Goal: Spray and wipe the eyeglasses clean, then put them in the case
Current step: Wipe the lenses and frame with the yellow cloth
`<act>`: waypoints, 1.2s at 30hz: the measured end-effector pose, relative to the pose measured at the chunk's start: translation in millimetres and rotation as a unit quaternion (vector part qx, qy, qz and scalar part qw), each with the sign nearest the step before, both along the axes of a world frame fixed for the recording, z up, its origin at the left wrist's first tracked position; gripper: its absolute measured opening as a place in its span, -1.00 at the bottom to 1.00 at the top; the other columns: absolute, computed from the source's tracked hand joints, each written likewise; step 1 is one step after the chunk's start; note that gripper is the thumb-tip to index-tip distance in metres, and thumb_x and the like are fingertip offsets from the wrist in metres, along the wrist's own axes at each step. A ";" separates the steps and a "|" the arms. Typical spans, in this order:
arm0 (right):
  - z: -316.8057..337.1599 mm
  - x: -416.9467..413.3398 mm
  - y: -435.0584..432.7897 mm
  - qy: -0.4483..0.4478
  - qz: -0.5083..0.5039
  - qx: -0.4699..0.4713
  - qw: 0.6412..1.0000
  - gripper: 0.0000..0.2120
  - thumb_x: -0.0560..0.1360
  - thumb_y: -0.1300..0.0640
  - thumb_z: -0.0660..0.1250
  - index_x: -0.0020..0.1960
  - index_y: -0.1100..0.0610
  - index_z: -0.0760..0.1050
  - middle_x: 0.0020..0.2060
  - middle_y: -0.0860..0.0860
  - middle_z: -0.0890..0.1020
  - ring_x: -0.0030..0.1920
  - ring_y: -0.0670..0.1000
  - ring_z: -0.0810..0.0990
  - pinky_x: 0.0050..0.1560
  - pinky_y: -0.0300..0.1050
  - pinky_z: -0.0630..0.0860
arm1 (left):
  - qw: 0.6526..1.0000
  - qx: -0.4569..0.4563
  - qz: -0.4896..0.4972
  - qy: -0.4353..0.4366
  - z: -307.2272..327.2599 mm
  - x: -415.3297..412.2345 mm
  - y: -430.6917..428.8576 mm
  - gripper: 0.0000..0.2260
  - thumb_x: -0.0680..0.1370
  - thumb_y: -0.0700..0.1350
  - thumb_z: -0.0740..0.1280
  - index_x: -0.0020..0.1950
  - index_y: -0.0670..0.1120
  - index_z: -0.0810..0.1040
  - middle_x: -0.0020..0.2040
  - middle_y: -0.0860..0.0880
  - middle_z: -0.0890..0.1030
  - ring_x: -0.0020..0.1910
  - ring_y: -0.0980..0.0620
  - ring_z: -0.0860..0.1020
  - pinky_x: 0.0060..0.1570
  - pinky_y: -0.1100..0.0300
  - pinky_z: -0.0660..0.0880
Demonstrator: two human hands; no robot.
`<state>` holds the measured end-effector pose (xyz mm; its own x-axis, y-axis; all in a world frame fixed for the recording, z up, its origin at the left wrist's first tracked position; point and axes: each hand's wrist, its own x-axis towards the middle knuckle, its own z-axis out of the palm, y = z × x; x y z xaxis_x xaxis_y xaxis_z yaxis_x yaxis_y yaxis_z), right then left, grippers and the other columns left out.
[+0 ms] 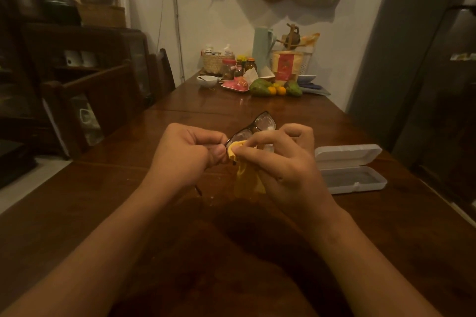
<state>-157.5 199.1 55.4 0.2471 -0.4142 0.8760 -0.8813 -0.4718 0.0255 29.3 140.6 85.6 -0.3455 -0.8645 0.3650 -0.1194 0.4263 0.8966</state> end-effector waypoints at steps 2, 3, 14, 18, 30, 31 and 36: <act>0.5 -4.0 -0.4 0.017 -0.002 -0.003 1.000 -0.74 0.51 0.16 0.49 0.19 0.00 0.66 0.12 -0.03 0.62 0.11 0.13 0.33 0.04 -0.20 0.17 | 1.000 0.002 -0.003 0.001 0.0 0.2 0.6 -0.82 0.33 -0.26 0.32 -0.23 -0.10 0.71 -0.30 -0.23 0.66 -0.28 0.04 0.58 -0.22 0.20 0.48; 1.1 -6.4 -0.6 0.020 -0.009 -0.002 1.000 -0.72 0.49 0.16 0.50 0.19 0.00 0.66 0.12 -0.03 0.62 0.11 0.13 0.33 0.04 -0.20 0.16 | 1.000 0.004 -0.008 0.004 0.0 0.2 1.0 -0.82 0.36 -0.30 0.32 -0.23 -0.11 0.71 -0.32 -0.20 0.66 -0.29 0.06 0.58 -0.24 0.23 0.48; -0.8 0.2 0.8 0.016 -0.024 0.010 1.000 -0.70 0.52 0.14 0.43 0.23 -0.05 0.63 0.16 0.00 0.60 0.15 0.15 0.30 0.01 -0.19 0.13 | 1.000 -0.013 0.016 -0.013 5.4 -2.6 10.6 -0.76 0.28 -0.25 0.29 -0.23 -0.04 0.72 -0.30 -0.19 0.68 -0.18 -0.22 0.66 -0.04 -0.14 0.60; 1.5 -8.8 -0.7 -0.014 -0.045 0.009 0.999 -0.73 0.49 0.19 0.47 0.16 -0.03 0.67 0.10 0.00 0.63 0.11 0.15 0.32 0.00 -0.21 0.14 | 1.000 -0.017 0.008 -0.023 4.7 -2.4 9.2 -0.80 0.30 -0.24 0.28 -0.27 -0.08 0.69 -0.41 -0.08 0.63 -0.31 0.05 0.57 -0.22 0.19 0.47; 3.5 -9.7 -2.1 -0.094 -0.030 0.041 0.994 -0.77 0.51 0.00 0.40 0.16 -0.09 0.65 0.05 -0.09 0.60 0.12 0.06 0.28 0.01 -0.30 0.22 | 0.999 -0.015 0.027 -0.021 7.5 -1.3 13.3 -0.70 0.46 -0.47 0.29 -0.26 -0.14 0.70 -0.40 -0.08 0.65 -0.35 0.15 0.61 -0.31 0.38 0.51; 3.4 -10.3 -2.3 -0.104 -0.036 0.045 0.993 -0.76 0.50 0.00 0.41 0.16 -0.08 0.65 0.04 -0.08 0.60 0.12 0.04 0.27 0.00 -0.29 0.22 | 0.999 -0.010 0.031 -0.019 7.6 -1.6 13.5 -0.70 0.46 -0.47 0.30 -0.24 -0.14 0.70 -0.39 -0.08 0.66 -0.34 0.13 0.62 -0.33 0.37 0.51; 1.8 -5.2 -1.8 -0.101 -0.040 0.066 0.992 -0.71 0.53 -0.01 0.35 0.24 -0.08 0.61 0.10 -0.09 0.58 0.15 0.05 0.25 0.01 -0.26 0.22 | 0.999 0.002 0.036 -0.016 8.7 -2.3 13.6 -0.72 0.45 -0.48 0.30 -0.21 -0.17 0.70 -0.40 -0.05 0.65 -0.34 0.15 0.62 -0.34 0.38 0.47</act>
<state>-162.7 197.3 57.2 0.0334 -0.5396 0.8413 -0.8966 -0.3881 -0.2133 27.0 154.2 94.3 -0.2941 -0.8888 0.3514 -0.1784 0.4122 0.8934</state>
